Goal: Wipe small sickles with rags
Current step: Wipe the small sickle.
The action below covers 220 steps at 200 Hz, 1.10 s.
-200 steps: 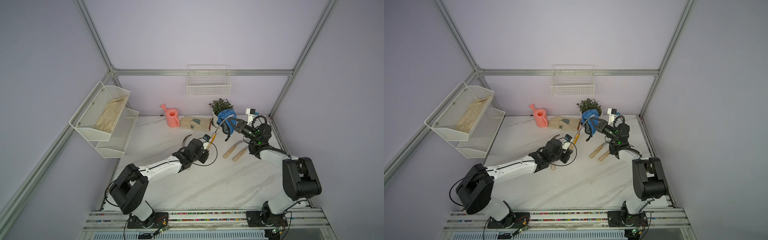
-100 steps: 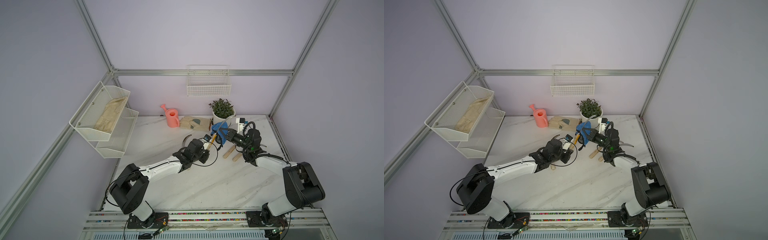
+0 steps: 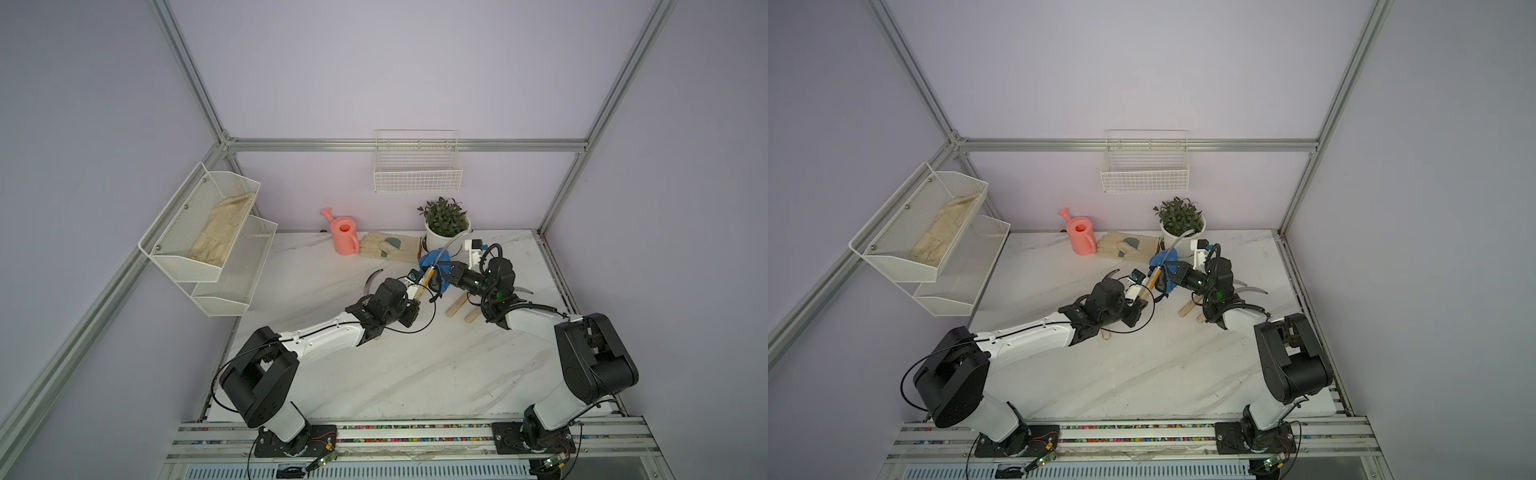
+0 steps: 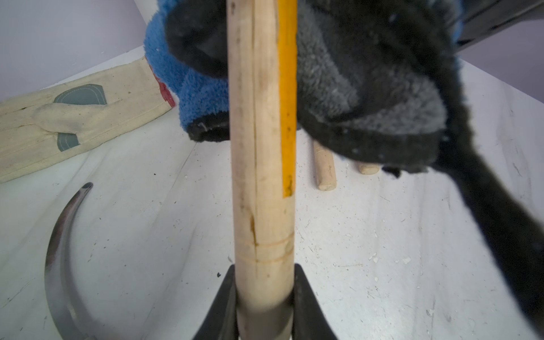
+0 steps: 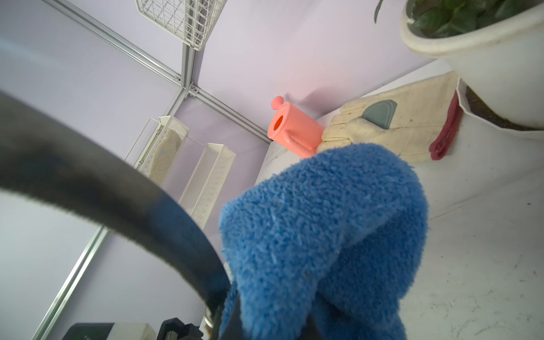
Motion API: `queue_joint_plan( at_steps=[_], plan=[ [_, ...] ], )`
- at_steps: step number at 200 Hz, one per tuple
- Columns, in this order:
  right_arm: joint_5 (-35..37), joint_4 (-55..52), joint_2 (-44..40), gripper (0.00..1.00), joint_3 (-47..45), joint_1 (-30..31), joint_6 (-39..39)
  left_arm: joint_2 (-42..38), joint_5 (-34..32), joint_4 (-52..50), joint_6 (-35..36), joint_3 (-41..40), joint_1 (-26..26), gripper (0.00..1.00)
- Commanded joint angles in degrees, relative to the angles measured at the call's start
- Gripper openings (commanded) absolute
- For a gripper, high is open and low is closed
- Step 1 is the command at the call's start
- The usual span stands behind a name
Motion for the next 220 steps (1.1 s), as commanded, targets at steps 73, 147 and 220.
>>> queue_joint_plan(
  at_steps=[73,147,220],
  plan=[
    [-2.3,9.8,-3.0,0.0,0.1,0.2,-1.2,-1.0,1.9,3.3,1.8,-0.5,-0.1,0.0],
    [-4.1,8.7,-7.1,0.0,6.0,-9.6,5.6,-1.2,0.0,1.1,2.4,0.2,-0.1,0.0],
    [-3.9,7.8,-16.6,0.0,1.7,-14.1,6.5,-1.0,-2.8,-0.3,1.5,0.9,0.0,0.0]
  ],
)
